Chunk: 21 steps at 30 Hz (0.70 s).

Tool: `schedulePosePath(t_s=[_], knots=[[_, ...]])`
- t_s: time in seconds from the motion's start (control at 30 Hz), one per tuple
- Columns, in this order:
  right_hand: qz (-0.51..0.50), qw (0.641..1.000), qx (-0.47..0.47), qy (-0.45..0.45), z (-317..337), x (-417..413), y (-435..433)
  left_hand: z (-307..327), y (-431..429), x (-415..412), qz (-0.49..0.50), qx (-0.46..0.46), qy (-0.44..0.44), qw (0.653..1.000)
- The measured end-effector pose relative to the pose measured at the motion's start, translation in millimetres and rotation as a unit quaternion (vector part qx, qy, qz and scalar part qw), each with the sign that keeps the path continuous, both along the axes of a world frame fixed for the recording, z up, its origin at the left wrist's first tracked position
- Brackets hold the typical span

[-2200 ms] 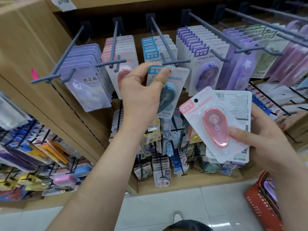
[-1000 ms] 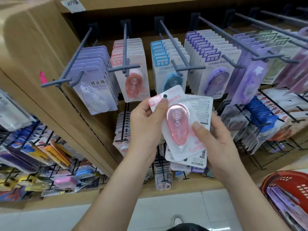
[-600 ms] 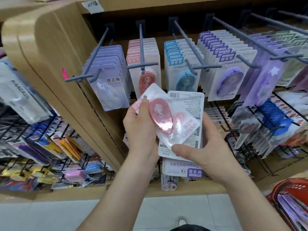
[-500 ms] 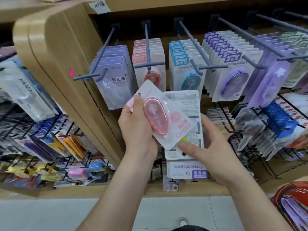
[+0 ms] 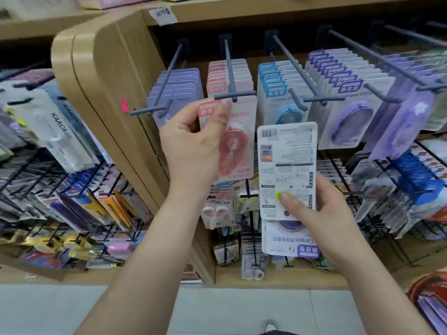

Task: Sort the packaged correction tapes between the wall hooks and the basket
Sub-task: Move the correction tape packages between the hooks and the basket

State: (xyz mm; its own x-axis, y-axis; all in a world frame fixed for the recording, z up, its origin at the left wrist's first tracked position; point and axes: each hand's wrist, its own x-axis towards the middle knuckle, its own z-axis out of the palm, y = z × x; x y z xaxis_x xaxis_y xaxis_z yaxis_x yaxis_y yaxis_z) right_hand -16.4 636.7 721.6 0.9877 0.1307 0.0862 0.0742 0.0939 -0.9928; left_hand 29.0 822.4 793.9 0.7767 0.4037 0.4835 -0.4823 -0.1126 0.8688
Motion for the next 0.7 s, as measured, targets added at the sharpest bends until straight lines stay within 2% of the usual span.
schedulePosePath(t_s=[0.13,0.33,0.5,0.57,0.6,0.63,0.7], knots=[[-0.013,0.999,-0.038,-0.007,2,-2,-3,-2,-4,6,-0.030,0.010,0.003,0.999],[0.003,0.998,-0.041,-0.039,11,-5,-2,-7,1,19,-0.047,0.018,0.046,0.998],[-0.035,0.985,-0.142,-0.093,11,-3,-1,-11,2,20,0.044,0.061,0.043,0.996],[-0.039,0.980,-0.165,-0.108,10,-3,-2,-18,6,5,0.108,0.119,0.023,0.987],[-0.037,0.979,-0.169,-0.110,10,-3,-3,-23,9,-3,0.108,0.145,0.024,0.983],[-0.029,0.979,-0.168,-0.109,10,-3,-3,-25,9,-12,0.069,0.144,0.040,0.986],[-0.010,0.978,-0.175,-0.110,9,-2,-3,-27,7,-27,-0.067,0.076,0.106,0.989]])
